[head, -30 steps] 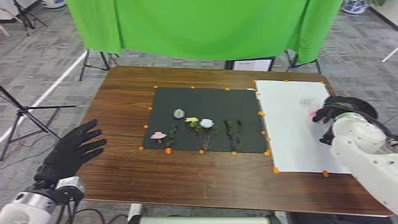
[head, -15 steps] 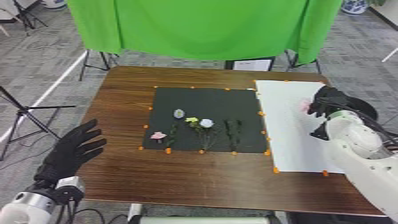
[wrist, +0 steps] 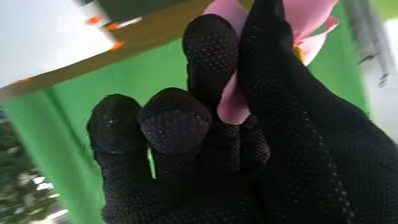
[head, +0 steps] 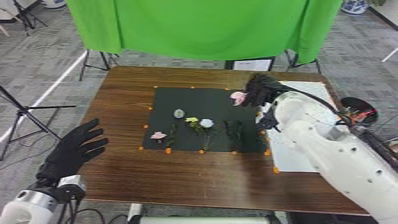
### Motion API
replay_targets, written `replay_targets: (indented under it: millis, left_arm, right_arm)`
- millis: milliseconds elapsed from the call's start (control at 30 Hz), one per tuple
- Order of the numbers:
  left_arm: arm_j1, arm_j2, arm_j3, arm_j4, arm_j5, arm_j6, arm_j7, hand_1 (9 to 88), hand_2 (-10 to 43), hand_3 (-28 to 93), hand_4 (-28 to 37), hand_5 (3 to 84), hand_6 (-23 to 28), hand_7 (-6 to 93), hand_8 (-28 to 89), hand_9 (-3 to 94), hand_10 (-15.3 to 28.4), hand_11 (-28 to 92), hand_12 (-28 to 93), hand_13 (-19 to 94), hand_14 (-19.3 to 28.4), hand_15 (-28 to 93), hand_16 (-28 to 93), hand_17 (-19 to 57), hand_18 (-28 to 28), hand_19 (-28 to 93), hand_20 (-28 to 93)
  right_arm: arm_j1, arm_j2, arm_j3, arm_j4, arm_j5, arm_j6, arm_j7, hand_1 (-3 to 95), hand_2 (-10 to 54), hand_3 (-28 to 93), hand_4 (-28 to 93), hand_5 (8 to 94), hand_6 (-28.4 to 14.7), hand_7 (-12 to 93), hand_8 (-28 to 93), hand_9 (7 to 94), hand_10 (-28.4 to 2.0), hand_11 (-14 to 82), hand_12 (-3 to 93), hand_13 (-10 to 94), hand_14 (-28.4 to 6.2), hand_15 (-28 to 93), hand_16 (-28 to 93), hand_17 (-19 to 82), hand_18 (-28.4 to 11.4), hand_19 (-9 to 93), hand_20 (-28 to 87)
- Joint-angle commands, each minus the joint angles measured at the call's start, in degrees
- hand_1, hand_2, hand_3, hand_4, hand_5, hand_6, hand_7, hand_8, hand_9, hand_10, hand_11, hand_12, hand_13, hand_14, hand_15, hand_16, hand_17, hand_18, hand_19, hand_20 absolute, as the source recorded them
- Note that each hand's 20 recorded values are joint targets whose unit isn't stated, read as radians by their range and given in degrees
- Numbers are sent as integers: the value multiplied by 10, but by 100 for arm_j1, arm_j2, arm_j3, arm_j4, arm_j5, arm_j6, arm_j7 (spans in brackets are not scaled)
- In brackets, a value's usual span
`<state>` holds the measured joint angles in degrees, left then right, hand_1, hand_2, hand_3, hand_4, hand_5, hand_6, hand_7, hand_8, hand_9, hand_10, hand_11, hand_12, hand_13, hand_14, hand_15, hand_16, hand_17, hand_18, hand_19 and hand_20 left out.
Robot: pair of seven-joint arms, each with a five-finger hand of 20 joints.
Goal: Arrange flowers
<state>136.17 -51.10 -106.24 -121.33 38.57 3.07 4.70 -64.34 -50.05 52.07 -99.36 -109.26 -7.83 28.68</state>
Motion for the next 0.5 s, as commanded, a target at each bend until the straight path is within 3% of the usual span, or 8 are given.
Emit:
replay_targets:
  millis: [33, 500]
  left_arm:
    - [1, 11, 60, 14, -7, -45, -41, 274, 4, 702, -265, 256, 32, 239, -128, 219, 130, 261, 161, 178, 171, 412, -24, -96, 225, 438, 111]
    - [25, 60, 30, 17, -15, -50, -53, 275, 4, 702, -266, 256, 31, 239, -127, 220, 130, 261, 161, 179, 171, 414, -27, -96, 225, 440, 110]
  right_arm:
    - [347, -349, -534, 536, -123, -286, 141, 477, -95, 855, -269, 710, 13, 483, -20, 875, -54, 224, 521, 761, -44, 748, 306, 401, -196, 932, 531]
    - [377, -391, -618, 713, -351, -87, 320, 447, -95, 850, -264, 647, 9, 492, -2, 833, -56, 215, 525, 733, -46, 761, 310, 381, -194, 932, 539]
